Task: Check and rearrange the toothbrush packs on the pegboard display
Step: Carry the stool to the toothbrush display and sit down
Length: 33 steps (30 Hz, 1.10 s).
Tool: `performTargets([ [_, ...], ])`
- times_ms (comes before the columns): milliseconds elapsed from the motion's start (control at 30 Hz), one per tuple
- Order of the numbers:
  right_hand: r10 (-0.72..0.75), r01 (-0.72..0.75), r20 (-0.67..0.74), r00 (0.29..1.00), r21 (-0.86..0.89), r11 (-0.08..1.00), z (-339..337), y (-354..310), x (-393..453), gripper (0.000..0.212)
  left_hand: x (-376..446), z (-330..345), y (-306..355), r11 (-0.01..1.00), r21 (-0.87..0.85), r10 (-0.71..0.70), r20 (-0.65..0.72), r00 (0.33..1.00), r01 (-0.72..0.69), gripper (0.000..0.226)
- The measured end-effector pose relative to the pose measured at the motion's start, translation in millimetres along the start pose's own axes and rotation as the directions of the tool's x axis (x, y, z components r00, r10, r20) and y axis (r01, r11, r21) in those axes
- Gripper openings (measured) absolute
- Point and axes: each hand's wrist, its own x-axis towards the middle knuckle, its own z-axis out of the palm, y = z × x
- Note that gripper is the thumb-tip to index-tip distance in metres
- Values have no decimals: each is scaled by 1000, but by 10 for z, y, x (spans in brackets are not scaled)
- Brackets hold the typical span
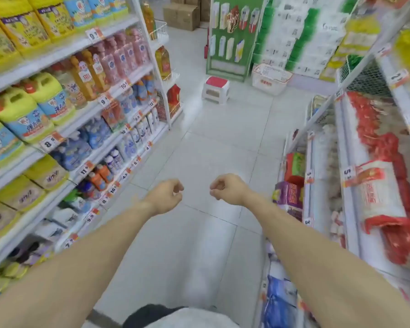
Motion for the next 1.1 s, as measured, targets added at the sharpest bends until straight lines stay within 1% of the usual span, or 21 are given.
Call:
performTargets([
  [167,126,-132,49,991,141,981,268,684,77,13,-5,561,-184,985,-62,-151,113,982,158,15],
  [233,171,-178,53,984,208,962,315,832,160,15,57,684,-205,974,-99,-192,136,972,206,12],
  [300,209,-221,73,975,258,941,351,923,299,14,164,752,-230,960,-123,-229,170,958,251,14],
  [400,259,-281,111,959,280,918,366,1045,596,10,418,795,-273,937,-150,-279,227,933,316,17],
  [533,325,-354,142,935,303,885,307,1186,1064,7,918,779,-364,912,-194,-312,243,918,361,17],
  [600,356,-381,136,925,320,867,204,1225,1354,7,1257,725,-417,903,-219,-313,254,915,370,17],
  [767,463,-442,53,885,408,799,-281,1161,2019,5,2192,392,-547,886,-259,-306,299,904,385,15],
  [900,496,-444,-5,869,435,783,-673,1125,2505,5,2958,120,-588,885,-256,-297,331,896,388,12],
  [1000,519,-434,-41,854,494,753,-956,1083,2875,5,3487,-5,-575,893,-233,-286,365,886,384,11],
  [1100,537,-440,-39,843,525,729,-1206,1108,3294,9,3986,-39,-540,879,-238,-296,406,864,413,12],
])
